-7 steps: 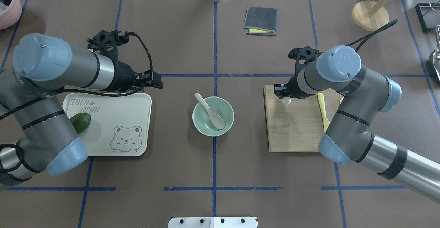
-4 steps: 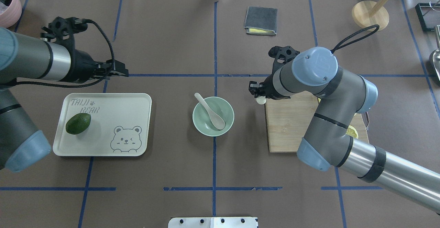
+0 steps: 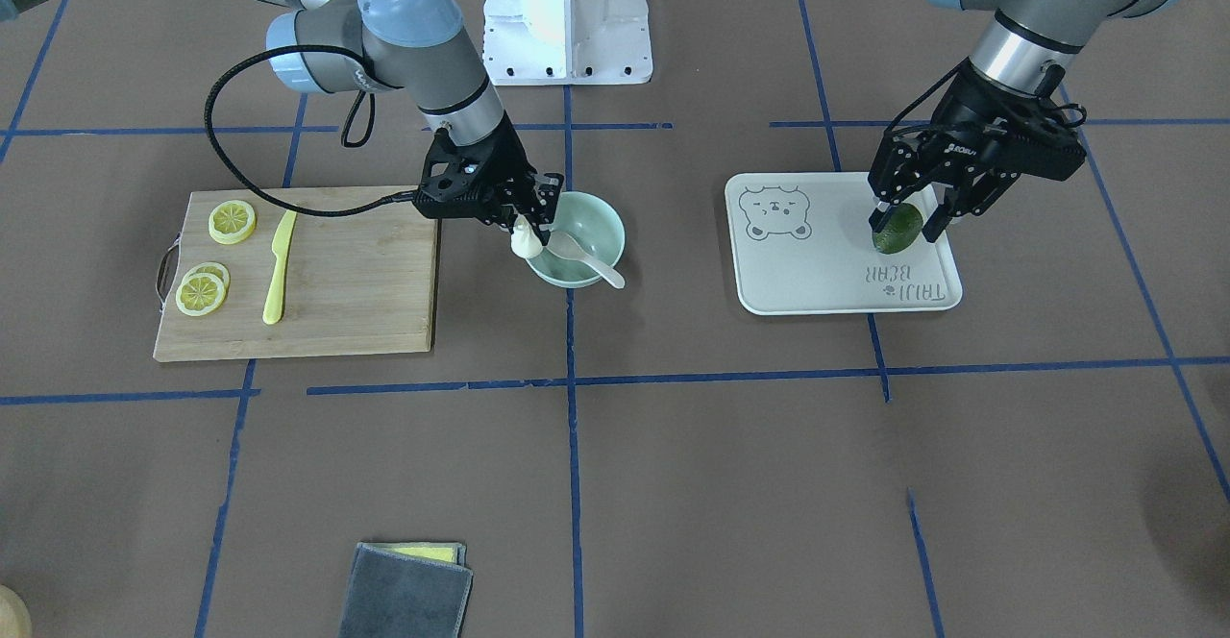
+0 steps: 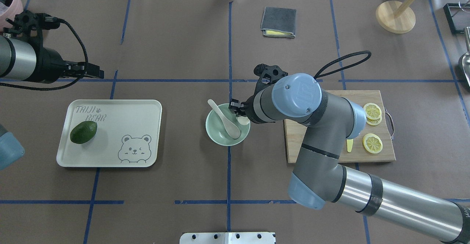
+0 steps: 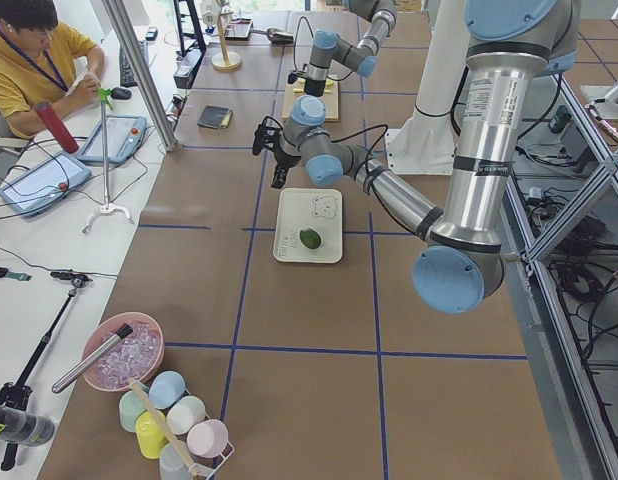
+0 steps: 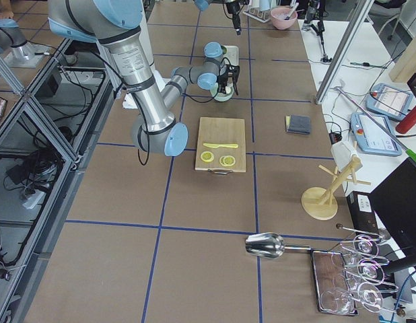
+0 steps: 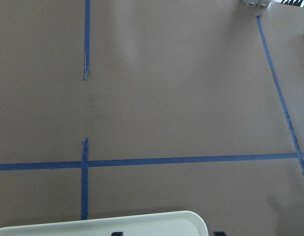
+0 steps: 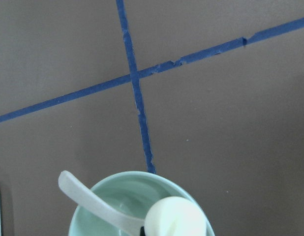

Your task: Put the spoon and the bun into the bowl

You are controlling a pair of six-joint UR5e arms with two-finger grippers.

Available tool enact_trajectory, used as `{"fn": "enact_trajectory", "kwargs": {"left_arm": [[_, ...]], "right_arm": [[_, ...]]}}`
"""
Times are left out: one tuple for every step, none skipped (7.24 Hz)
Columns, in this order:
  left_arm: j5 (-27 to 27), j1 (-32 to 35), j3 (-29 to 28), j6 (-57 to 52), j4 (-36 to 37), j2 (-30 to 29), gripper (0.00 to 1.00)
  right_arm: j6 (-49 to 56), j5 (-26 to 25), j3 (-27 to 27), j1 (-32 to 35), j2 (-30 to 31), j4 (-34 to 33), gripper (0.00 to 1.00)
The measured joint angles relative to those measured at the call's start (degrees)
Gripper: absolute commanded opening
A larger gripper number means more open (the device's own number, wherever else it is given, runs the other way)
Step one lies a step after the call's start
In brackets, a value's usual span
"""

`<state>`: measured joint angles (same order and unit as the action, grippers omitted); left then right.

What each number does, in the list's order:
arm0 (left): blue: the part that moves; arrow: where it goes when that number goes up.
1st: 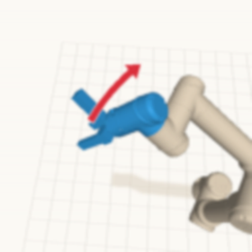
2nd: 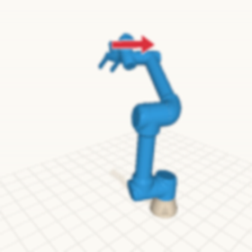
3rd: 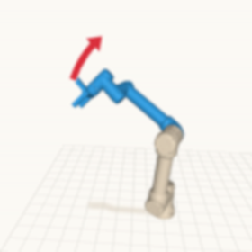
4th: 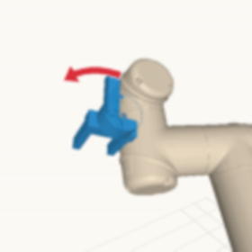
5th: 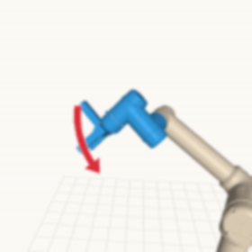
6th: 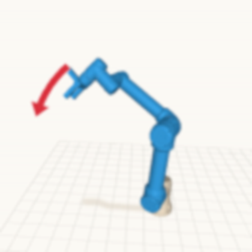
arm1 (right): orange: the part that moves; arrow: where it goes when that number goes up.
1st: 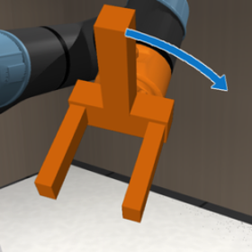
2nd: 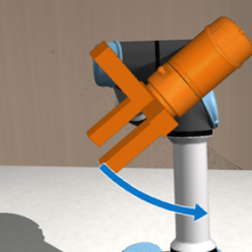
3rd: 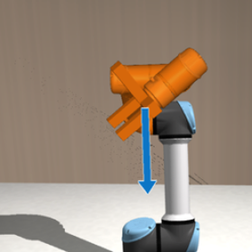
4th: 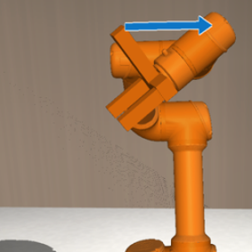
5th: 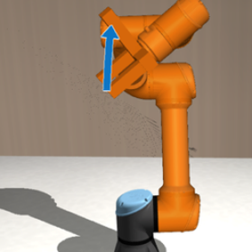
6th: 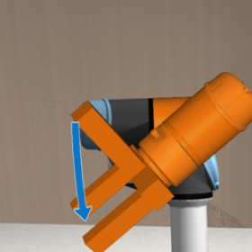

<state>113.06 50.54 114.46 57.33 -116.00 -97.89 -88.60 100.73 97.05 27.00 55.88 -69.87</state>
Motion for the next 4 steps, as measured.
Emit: {"fn": "enact_trajectory", "kwargs": {"left_arm": [[0.1,0.0,-0.1,-0.2,0.0,0.0,0.7],[0.1,0.1,-0.3,-0.3,-0.1,0.1,0.7],[0.1,0.1,-0.4,-0.3,-0.1,0.1,0.7],[0.1,0.1,-0.7,-0.6,-0.1,0.1,0.73]], "right_arm": [[-0.5,-0.6,-0.1,-0.9,-0.3,0.0,0.81],[-0.7,-1.1,-0.2,-1.4,-0.7,0.0,1.0],[-0.8,-1.4,-0.5,-1.8,-1.2,0.0,1.0],[-0.8,-1.5,-0.6,-1.9,-1.4,-0.1,1.0]]}}
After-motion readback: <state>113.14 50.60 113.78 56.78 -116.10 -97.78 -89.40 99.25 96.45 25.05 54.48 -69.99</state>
